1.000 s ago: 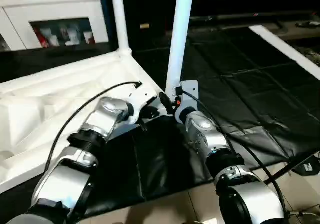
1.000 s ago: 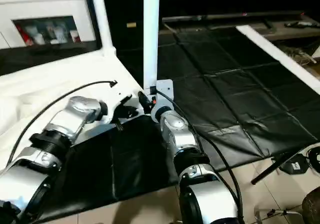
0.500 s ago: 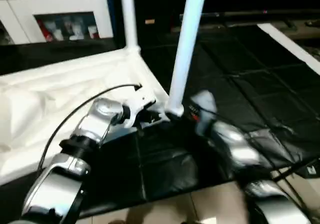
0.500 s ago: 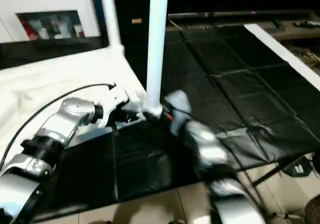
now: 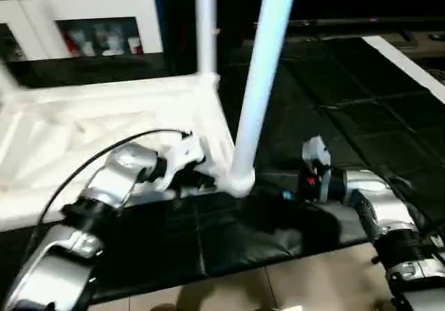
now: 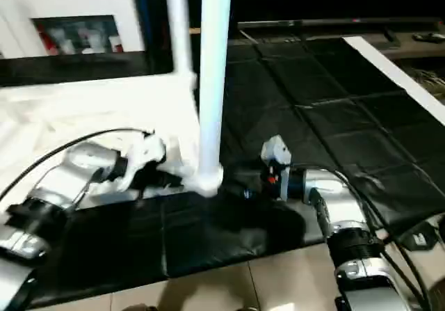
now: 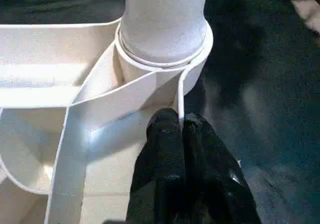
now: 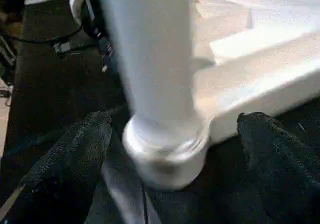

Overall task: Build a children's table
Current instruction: Rotate leg to tighten

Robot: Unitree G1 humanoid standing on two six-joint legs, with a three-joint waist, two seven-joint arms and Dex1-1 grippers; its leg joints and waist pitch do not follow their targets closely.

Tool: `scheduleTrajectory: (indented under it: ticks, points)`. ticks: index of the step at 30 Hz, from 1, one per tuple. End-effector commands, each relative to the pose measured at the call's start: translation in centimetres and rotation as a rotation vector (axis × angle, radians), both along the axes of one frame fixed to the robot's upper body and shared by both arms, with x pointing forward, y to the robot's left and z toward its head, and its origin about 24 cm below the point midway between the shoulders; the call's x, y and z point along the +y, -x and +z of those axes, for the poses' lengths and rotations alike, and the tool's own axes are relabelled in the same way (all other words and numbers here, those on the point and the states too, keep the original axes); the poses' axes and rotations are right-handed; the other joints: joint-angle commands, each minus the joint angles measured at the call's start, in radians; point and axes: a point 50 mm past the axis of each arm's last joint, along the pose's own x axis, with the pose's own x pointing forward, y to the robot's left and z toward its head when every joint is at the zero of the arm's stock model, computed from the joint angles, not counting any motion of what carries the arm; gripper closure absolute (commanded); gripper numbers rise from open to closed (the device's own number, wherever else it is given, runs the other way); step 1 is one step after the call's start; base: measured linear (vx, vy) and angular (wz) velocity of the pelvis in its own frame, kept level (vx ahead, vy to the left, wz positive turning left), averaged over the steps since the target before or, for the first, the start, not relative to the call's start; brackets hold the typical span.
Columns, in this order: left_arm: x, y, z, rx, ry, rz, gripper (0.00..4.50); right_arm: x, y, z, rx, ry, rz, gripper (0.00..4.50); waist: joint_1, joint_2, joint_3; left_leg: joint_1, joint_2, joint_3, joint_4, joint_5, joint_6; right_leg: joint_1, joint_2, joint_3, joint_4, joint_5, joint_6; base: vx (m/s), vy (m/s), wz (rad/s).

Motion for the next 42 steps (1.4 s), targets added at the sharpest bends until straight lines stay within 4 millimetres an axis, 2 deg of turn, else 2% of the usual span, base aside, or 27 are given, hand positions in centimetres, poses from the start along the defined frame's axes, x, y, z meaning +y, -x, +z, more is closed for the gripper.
scheduleTrajectory:
  ticks: [1,4,5,6,8,9,12,16,17,22,26,30,37,42]
  points:
    - [-0.8,1.1,-0.8,0.047,-0.041,-0.119,4.5,0.5,-0.4,0.5,-0.023,0.015,0.027,0.19,0.001,0.004,-0.073,0.004,0.03,0.004,-0.053,-0.097,0.096,0.061,-0.059,0.055,-0.057,-0.043,-0.296,0.0,0.0,0.0]
    - [-0.7,1.4,-0.8,0.046,-0.067,-0.156,4.5,1.8,-0.5,0.7,0.006,-0.01,0.099,0.19,0.005,0.005,-0.074,0.003,0.031,0.004,-0.053,-0.102,0.087,0.061,-0.059,0.056,-0.054,-0.037,-0.292,0.0,0.0,0.0]
    - [-0.7,1.4,-0.8,0.045,-0.071,-0.161,4.5,2.0,-0.4,0.7,0.014,-0.015,0.117,0.35,0.006,0.004,-0.075,0.003,0.031,0.004,-0.052,-0.098,0.086,0.063,-0.059,0.056,-0.052,-0.03,-0.29,0.0,0.0,0.0]
    - [-0.8,1.5,-0.8,0.041,-0.077,-0.17,4.5,2.7,-0.3,0.7,0.027,-0.017,0.175,0.45,0.009,-0.002,-0.077,0.004,0.03,0.005,-0.05,-0.086,0.09,0.063,-0.06,0.056,-0.048,-0.014,-0.293,0.0,0.0,0.0]
    - [-0.8,1.5,-0.8,0.041,-0.079,-0.173,4.5,2.9,-0.2,0.7,0.032,-0.018,0.193,0.62,0.011,0.0,-0.076,0.003,0.03,0.005,-0.05,-0.076,0.093,0.062,-0.06,0.056,-0.048,-0.006,-0.292,0.0,0.0,0.0]
    - [-0.8,1.5,-0.8,0.04,-0.079,-0.174,4.5,3.1,-0.1,0.6,0.042,-0.018,0.217,0.62,0.012,-0.004,-0.077,0.002,0.029,0.005,-0.049,-0.06,0.099,0.063,-0.059,0.056,-0.044,0.01,-0.294,0.0,0.0,0.0]
    - [-0.9,1.6,-0.7,0.038,-0.079,-0.183,4.5,3.8,-0.1,0.6,0.068,-0.014,0.271,0.94,0.013,-0.004,-0.078,0.002,0.029,0.005,-0.048,-0.06,0.1,0.063,-0.061,0.056,-0.044,0.003,-0.291,0.0,0.0,0.0]
    - [-0.8,1.6,-0.7,0.034,-0.082,-0.187,4.5,4.1,-0.2,0.5,0.089,-0.013,0.303,1.29,0.014,-0.005,-0.079,0.001,0.029,0.004,-0.047,-0.054,0.097,0.063,-0.061,0.056,-0.043,0.002,-0.291,0.0,0.0,0.0]
    - [-0.8,1.6,-0.7,0.034,-0.084,-0.187,4.5,4.2,-0.1,0.4,0.095,-0.012,0.313,1.39,0.014,-0.008,-0.079,0.001,0.029,0.004,-0.047,-0.053,0.099,0.064,-0.061,0.055,-0.042,0.001,-0.292,0.0,0.0,0.0]
    - [-0.6,1.6,-0.8,0.034,-0.09,-0.178,4.5,4.2,-0.1,0.3,0.123,-0.01,0.338,1.89,0.015,-0.006,-0.079,0.001,0.03,0.004,-0.047,-0.067,0.092,0.063,-0.062,0.056,-0.043,-0.019,-0.288,0.0,0.0,0.0]
    - [-0.4,1.6,-0.8,0.034,-0.093,-0.169,4.5,4.3,0.0,0.1,0.136,-0.01,0.353,1.99,0.015,-0.008,-0.073,0.0,0.03,0.003,-0.049,-0.104,0.075,0.06,-0.063,0.057,-0.05,-0.086,-0.272,0.0,0.0,0.0]
    - [-0.2,1.5,-0.8,0.032,-0.098,-0.154,4.5,4.5,0.0,0.0,0.143,-0.013,0.361,2.23,0.015,-0.005,-0.07,0.001,0.031,0.001,-0.052,-0.133,0.055,0.058,-0.065,0.058,-0.055,-0.141,-0.255,0.0,0.0,0.0]
    - [-0.2,1.4,-0.9,0.041,-0.09,-0.121,4.5,4.6,0.3,-0.3,0.161,-0.029,0.366,2.29,0.013,-0.005,-0.068,0.0,0.03,0.001,-0.051,-0.128,0.06,0.058,-0.062,0.059,-0.052,-0.116,-0.263,0.0,0.0,0.0]
    - [-0.6,1.0,-0.9,0.042,-0.067,-0.065,4.5,4.9,0.7,-0.9,0.192,-0.098,0.296,2.29,0.014,-0.003,-0.063,0.002,0.031,0.001,-0.053,-0.149,0.058,0.054,-0.063,0.06,-0.057,-0.144,-0.259,0.0,0.0,0.0]
